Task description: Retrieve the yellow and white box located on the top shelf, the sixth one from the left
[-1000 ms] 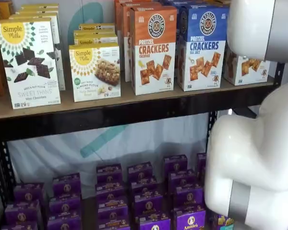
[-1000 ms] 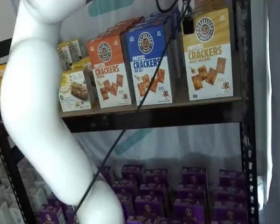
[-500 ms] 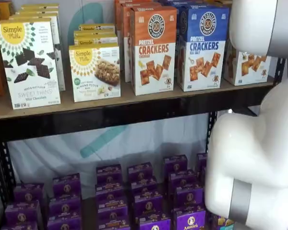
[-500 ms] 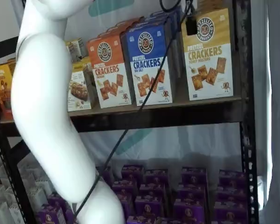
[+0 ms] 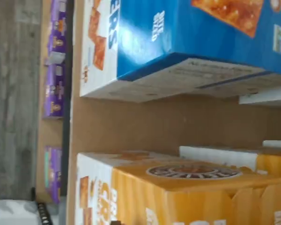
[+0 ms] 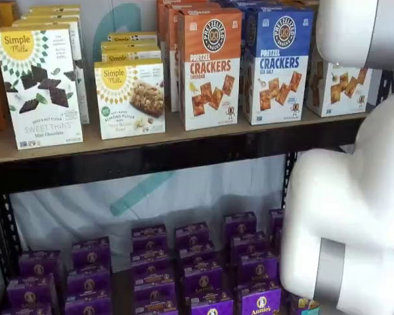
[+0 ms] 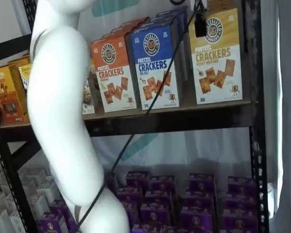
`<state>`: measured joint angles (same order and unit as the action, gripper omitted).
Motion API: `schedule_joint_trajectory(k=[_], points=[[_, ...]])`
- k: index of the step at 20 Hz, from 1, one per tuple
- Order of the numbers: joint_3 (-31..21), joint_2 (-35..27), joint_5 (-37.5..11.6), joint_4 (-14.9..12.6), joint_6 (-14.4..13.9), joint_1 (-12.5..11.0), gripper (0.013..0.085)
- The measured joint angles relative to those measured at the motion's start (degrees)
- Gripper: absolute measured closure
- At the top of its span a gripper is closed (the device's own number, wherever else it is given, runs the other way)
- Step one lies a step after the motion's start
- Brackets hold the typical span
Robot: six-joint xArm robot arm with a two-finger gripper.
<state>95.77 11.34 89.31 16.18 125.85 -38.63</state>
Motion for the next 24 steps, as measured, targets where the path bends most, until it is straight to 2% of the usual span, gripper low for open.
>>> schedule_joint_trajectory(k=[3,7,13,17,22,24], points=[[1.8,-1.1,1.7,-1.2,-0.2,0.2,0.013],[4.2,-2.5,4.6,-4.8,-0.8,1.2,0.013],[7.6,-4.5,9.2,-8.7,-1.8,2.8,0.013],[7.7,-4.6,9.8,-9.6,-2.2,3.4,0.013],[7.7,-4.7,10.5,-9.2,-2.4,3.4,0.013],[7.6,-4.7,10.5,-8.9,-2.4,3.3,0.021]])
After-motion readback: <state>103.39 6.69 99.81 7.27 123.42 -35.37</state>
